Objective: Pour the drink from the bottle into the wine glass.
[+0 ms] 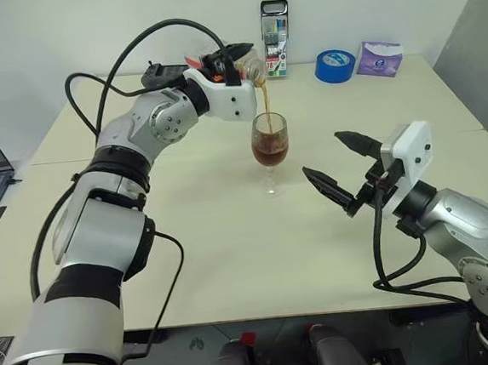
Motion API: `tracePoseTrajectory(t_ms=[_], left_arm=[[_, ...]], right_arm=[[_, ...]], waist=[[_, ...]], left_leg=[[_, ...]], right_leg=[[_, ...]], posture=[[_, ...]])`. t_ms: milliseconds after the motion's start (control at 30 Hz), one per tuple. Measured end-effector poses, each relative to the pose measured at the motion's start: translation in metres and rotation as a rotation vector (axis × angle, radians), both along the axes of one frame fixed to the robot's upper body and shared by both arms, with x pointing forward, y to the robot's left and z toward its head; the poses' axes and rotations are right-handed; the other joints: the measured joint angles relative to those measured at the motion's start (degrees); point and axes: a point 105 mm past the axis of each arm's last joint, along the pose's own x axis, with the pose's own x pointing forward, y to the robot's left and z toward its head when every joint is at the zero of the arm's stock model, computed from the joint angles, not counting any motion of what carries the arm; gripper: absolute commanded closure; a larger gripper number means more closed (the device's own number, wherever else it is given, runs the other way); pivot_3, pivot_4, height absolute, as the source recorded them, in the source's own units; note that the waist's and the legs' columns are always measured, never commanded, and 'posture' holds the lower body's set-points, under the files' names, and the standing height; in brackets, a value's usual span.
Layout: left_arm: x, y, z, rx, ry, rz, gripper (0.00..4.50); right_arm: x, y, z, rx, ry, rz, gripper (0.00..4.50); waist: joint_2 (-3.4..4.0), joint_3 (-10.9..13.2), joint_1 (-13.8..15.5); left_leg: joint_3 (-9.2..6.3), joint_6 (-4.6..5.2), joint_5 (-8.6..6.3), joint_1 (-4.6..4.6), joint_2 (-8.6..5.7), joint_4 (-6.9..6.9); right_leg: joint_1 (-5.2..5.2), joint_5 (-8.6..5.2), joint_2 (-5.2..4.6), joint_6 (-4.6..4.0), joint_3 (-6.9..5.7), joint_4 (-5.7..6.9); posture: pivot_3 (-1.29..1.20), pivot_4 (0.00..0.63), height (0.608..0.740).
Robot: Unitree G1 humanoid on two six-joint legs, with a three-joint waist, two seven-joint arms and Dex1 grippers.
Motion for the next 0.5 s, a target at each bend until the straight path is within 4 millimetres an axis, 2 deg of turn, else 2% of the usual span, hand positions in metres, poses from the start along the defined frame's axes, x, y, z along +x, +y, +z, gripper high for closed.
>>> tracePoseTrajectory(t_ms=[167, 300, 367, 400, 500], left_arm=[[0.010, 0.028, -0.006, -0.263, 0.229, 0.022, 2.34], [0.020, 0.070, -0.004, -0.637, 0.405, 0.066, 2.34], [0.023, 0.091, -0.014, -0.777, 0.489, 0.096, 2.34], [0.023, 0.102, -0.026, -0.864, 0.553, 0.118, 2.34], [0.022, 0.117, -0.058, -1.007, 0.690, 0.170, 2.34]], right_arm=[[0.003, 0.007, 0.013, 0.000, -0.004, 0.021, 0.00], [0.013, 0.020, 0.034, 0.000, -0.004, 0.043, 0.00], [0.018, 0.028, 0.040, -0.008, 0.030, 0.057, 0.00], [0.021, 0.035, 0.045, 0.008, 0.062, 0.078, 0.00], [0.020, 0.049, 0.053, -0.021, 0.108, 0.145, 0.00]], waist=[[0.00, 0.0, -0.2], [0.01, 0.0, -0.4], [0.02, 0.0, -0.6], [0.03, 0.0, -0.6], [0.02, 0.0, -0.6]], left_leg=[[-0.08, 0.01, 0.00, -0.02, 0.00, 0.12], [-0.17, 0.02, -0.01, -0.05, 0.06, 0.38], [-0.21, 0.03, -0.02, -0.06, 0.09, 0.43], [-0.22, 0.02, -0.02, -0.06, 0.15, 0.45], [-0.30, 0.02, -0.01, -0.13, 0.20, 0.50]], right_leg=[[-0.03, 0.00, 0.05, 0.00, -0.01, 0.10], [-0.04, -0.01, 0.04, 0.01, -0.04, 0.33], [-0.05, -0.01, 0.03, 0.01, -0.05, 0.38], [-0.05, -0.01, 0.02, 0.01, -0.04, 0.42], [-0.07, -0.01, -0.03, 0.01, -0.09, 0.40]], posture=[[0.00, 0.150, 0.740], [0.00, 0.150, 0.740], [0.00, 0.150, 0.740], [0.00, 0.150, 0.740], [0.00, 0.150, 0.740]])
